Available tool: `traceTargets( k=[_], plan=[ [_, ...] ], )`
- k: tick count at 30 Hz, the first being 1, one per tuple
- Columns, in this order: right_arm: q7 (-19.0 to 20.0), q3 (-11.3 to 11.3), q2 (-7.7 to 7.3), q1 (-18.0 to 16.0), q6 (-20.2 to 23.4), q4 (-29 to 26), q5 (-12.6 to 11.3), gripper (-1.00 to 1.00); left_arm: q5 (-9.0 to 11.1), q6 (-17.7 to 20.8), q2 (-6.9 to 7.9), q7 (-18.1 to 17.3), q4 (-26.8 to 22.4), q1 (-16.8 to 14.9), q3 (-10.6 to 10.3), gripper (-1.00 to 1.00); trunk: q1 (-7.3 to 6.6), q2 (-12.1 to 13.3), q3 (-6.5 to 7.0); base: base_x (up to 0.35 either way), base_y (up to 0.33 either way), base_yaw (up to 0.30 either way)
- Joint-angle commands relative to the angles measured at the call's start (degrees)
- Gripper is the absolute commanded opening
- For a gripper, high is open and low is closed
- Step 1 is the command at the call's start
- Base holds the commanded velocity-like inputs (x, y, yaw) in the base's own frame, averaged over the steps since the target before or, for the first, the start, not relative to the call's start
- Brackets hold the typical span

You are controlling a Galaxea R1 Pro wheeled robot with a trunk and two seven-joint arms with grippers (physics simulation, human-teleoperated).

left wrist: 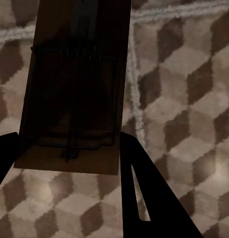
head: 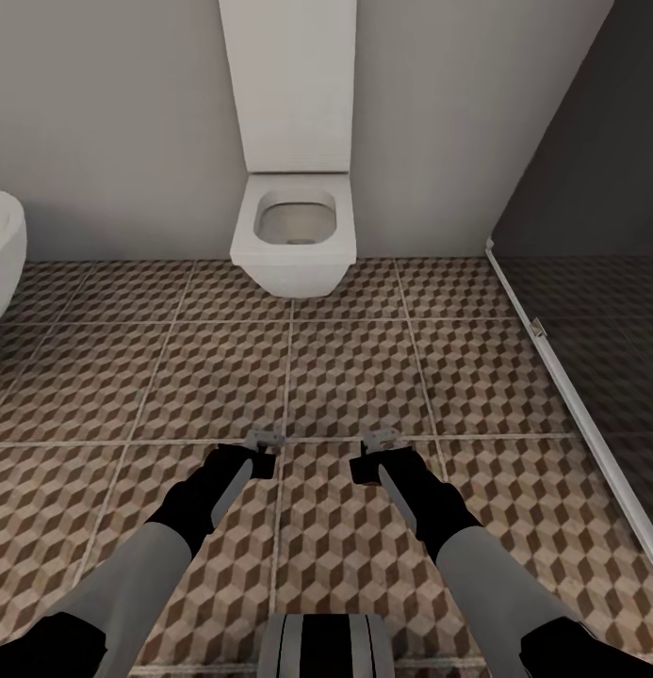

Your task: Take the four mousetraps from the cabinet in the bathroom and place them on the bathroom floor. Make sure all four end up on the same floor surface, and ensure that at least two of them are either under or directly next to the same bathroom sink.

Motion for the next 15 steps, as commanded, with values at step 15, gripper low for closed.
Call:
traceTargets(
  k=[15],
  plan=[
    [0.2,0.1,-0.22,0.0,0.2,-0.2,-0.6,-1.00,0.5,0.2,0.01,0.4,-0.1,0.0,-0.2,-1.00,0.15,-0.1,-2.04,0.000,0.000,0.000]
  ],
)
